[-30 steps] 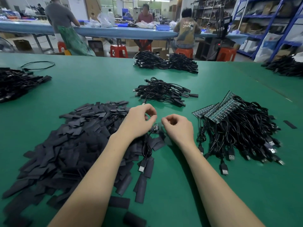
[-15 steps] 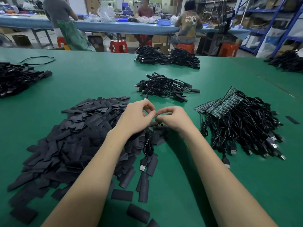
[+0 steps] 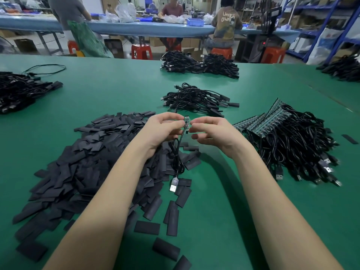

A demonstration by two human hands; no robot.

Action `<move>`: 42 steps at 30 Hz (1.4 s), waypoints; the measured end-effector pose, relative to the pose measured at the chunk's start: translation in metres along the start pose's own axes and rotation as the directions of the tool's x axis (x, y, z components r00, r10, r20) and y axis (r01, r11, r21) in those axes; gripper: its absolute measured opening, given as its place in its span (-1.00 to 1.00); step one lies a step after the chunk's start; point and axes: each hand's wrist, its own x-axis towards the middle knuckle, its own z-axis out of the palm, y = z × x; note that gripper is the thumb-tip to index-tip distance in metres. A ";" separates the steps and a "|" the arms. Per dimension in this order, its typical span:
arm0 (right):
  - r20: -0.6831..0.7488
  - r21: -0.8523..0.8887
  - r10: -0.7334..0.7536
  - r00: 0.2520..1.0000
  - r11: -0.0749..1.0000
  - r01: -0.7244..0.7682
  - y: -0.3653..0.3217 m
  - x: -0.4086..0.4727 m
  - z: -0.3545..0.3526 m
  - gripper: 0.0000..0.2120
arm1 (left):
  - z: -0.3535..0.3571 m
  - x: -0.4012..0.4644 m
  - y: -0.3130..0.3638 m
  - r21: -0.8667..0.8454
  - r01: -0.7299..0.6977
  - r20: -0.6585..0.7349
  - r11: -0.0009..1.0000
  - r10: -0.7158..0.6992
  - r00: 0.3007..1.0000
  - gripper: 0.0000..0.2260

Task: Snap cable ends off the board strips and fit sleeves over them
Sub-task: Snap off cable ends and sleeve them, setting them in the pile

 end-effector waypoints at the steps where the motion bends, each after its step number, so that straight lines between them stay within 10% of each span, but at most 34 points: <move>1: 0.014 0.003 0.008 1.000 1.000 -0.008 0.000 -0.001 0.000 -0.89 | 0.000 0.000 0.000 0.009 0.000 -0.002 1.000 0.000 1.000 -0.93; 6: -0.009 -0.298 0.020 1.000 0.954 -0.022 0.004 0.003 -0.003 -0.85 | 0.001 0.001 -0.001 0.017 -0.004 -0.029 1.000 0.005 1.000 -0.90; 10: -0.045 -0.732 -0.053 0.998 0.681 0.003 0.012 0.008 0.000 -0.84 | 0.006 0.002 -0.001 0.029 -0.013 -0.032 1.000 0.014 0.999 -0.89; 16: -0.071 -0.791 -0.075 0.995 0.611 -0.010 0.015 0.010 0.004 -0.89 | 0.014 0.000 -0.002 -0.059 0.022 0.059 0.998 -0.018 0.998 -0.87; 25: -0.057 -0.185 0.019 0.998 0.982 -0.029 0.007 0.002 -0.014 -0.90 | 0.013 0.002 -0.004 -0.025 -0.005 0.065 1.000 0.007 0.998 -0.86; 36: -0.001 0.354 -0.103 0.995 0.930 0.096 0.009 0.001 -0.022 -0.84 | 0.009 -0.003 -0.004 0.114 -0.089 0.136 0.990 0.073 0.988 -0.84; 42: -0.061 0.343 -0.196 0.979 0.917 0.205 0.007 -0.003 -0.020 -0.68 | 0.009 -0.003 -0.003 0.049 -0.067 0.153 0.997 0.058 0.987 -0.83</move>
